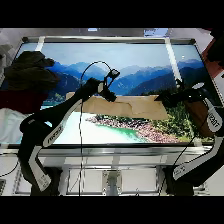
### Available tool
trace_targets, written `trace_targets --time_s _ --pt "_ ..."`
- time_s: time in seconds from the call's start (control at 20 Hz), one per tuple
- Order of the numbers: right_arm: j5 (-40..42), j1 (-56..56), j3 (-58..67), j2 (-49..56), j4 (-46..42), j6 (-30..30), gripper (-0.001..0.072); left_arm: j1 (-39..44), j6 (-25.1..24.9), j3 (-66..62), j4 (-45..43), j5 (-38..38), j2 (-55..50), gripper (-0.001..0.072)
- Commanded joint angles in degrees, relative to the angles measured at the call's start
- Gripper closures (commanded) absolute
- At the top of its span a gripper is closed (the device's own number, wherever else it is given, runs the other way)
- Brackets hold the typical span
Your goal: Fold the shirts.
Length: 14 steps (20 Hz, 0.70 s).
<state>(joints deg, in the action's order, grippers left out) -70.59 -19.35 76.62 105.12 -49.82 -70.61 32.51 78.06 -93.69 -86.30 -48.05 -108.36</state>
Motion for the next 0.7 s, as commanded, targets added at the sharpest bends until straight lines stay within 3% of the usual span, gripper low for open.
trace_targets --time_s 0.0,0.15,0.25,0.3,0.5,0.65 --pt "-1.1 1.3 0.0 0.7 1.6 1.5 0.0192 0.0 0.1 -1.2 2.0 -2.8 -2.3 0.0352" --pt "-3.4 2.8 0.0 0.6 1.1 1.6 0.0280 0.0 0.1 -1.4 3.4 -2.9 -2.9 0.0373" --pt "-6.3 2.9 0.0 0.6 2.9 2.0 0.0686 0.0 0.1 -1.4 3.4 -3.8 -3.2 0.0637" --pt "-8.9 2.7 0.3 0.5 4.6 3.8 0.0679 0.0 0.1 -1.4 3.6 -4.7 -3.3 0.0695" --pt "-16.8 1.9 4.2 -1.9 10.1 5.7 0.0680 0.1 -0.1 -1.4 8.9 -7.3 -3.5 0.0695" --pt "-18.5 1.8 10.1 -4.9 10.8 2.5 0.0680 0.9 -2.1 -1.4 16.6 -7.5 -3.5 0.0695"
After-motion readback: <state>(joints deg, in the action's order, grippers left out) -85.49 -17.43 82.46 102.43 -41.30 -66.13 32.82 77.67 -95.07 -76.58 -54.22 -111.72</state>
